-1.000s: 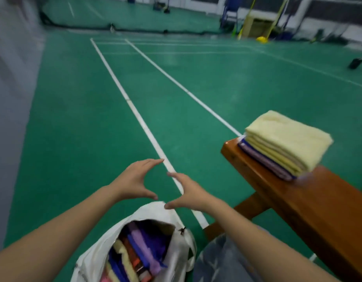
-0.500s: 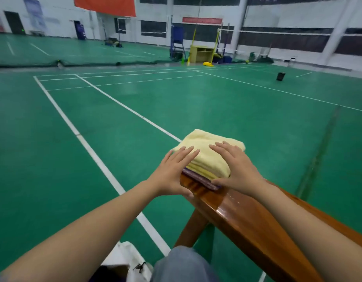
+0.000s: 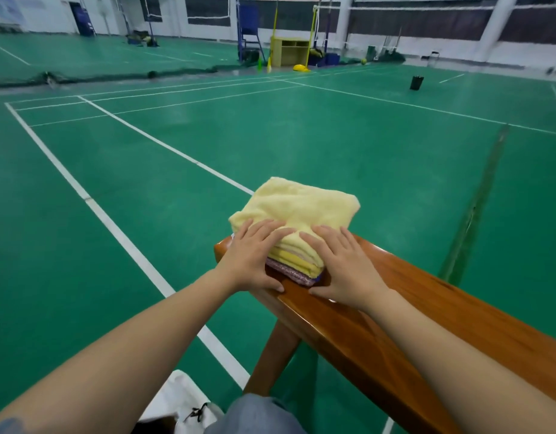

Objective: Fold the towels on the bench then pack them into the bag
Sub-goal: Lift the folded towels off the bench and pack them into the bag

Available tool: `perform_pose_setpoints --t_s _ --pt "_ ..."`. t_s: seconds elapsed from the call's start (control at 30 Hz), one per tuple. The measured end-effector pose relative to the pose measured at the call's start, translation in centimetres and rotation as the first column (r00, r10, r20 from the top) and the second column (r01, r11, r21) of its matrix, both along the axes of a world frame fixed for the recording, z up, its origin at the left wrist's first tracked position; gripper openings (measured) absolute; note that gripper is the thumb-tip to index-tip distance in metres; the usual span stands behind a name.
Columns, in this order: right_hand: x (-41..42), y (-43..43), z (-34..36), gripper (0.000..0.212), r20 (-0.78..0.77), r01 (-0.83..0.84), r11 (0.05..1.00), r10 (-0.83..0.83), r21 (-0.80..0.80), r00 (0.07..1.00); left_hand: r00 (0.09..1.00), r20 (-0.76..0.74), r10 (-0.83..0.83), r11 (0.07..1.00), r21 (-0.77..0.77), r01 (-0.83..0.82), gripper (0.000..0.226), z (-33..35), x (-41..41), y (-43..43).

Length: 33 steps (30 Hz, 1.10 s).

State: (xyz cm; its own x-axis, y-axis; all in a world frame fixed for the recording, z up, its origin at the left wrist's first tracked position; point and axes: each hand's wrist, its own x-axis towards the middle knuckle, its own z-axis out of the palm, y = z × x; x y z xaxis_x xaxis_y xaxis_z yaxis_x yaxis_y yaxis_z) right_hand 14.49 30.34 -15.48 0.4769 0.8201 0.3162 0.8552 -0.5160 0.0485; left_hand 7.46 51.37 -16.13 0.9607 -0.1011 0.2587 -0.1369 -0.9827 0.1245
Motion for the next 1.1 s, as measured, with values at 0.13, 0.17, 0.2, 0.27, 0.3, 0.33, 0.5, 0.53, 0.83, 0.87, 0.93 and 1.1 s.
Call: perform_pose_setpoints --t_s 0.13,0.17,0.2,0.27,0.3,0.33,0.5,0.53,0.83,0.87,0.93,1.1 --pt "0.6 0.7 -1.2 0.098 0.130 -0.013 0.996 0.002 0.084 0.992 0.999 0.051 0.001 1.000 -0.018 -0.001 0.105 -0.7 0.4 0.2" --pt "0.7 0.9 -1.4 0.098 0.151 -0.017 0.996 0.003 0.091 0.989 0.998 0.064 0.003 1.000 -0.022 -0.002 0.105 -0.9 0.4 0.2" --pt "0.9 1.0 -1.7 0.097 0.171 -0.022 0.995 0.006 0.092 0.985 0.997 0.078 0.004 1.000 -0.027 -0.002 0.104 -1.1 0.5 0.3" --pt "1.2 1.2 -1.8 0.091 0.206 -0.028 0.995 0.008 0.094 0.978 0.994 0.110 0.000 0.999 -0.037 0.004 0.102 -1.4 0.7 0.3" --pt "1.3 1.3 -1.8 0.086 0.214 -0.029 0.994 0.007 0.102 0.977 0.992 0.127 -0.004 0.999 -0.040 0.010 0.101 -1.5 0.8 0.3" --pt "1.3 1.4 -1.7 0.081 0.213 -0.028 0.993 0.003 0.113 0.977 0.990 0.140 -0.007 0.999 -0.044 0.014 0.100 -1.5 0.8 0.3" --pt "0.9 1.9 -0.8 0.067 0.144 0.009 0.981 -0.037 0.192 0.989 0.986 0.169 0.002 0.998 -0.061 0.009 0.099 -1.3 0.6 -0.2" --pt "0.8 1.8 -0.5 0.068 0.126 0.016 0.979 -0.042 0.204 0.991 0.986 0.166 0.001 0.998 -0.063 0.010 0.099 -1.2 0.4 -0.3" --pt "-2.2 -0.7 2.4 0.064 -0.010 0.055 0.975 -0.054 0.216 0.998 0.989 0.142 -0.035 0.999 0.004 0.035 0.105 0.2 -2.4 -3.0" --pt "-2.7 -1.3 2.8 0.063 -0.023 0.060 0.975 -0.056 0.214 0.998 0.987 0.156 -0.038 0.999 0.010 0.037 0.107 0.0 -2.8 -3.5" --pt "-3.8 -2.3 3.5 0.062 -0.048 0.070 0.975 -0.061 0.213 0.997 0.978 0.204 -0.045 0.999 0.011 0.044 0.110 -0.4 -3.4 -4.6" --pt "-6.6 -4.5 4.3 0.062 -0.135 0.145 0.973 -0.122 0.177 0.983 0.942 0.327 -0.070 0.997 0.050 0.057 0.115 -1.3 -5.1 -6.9"
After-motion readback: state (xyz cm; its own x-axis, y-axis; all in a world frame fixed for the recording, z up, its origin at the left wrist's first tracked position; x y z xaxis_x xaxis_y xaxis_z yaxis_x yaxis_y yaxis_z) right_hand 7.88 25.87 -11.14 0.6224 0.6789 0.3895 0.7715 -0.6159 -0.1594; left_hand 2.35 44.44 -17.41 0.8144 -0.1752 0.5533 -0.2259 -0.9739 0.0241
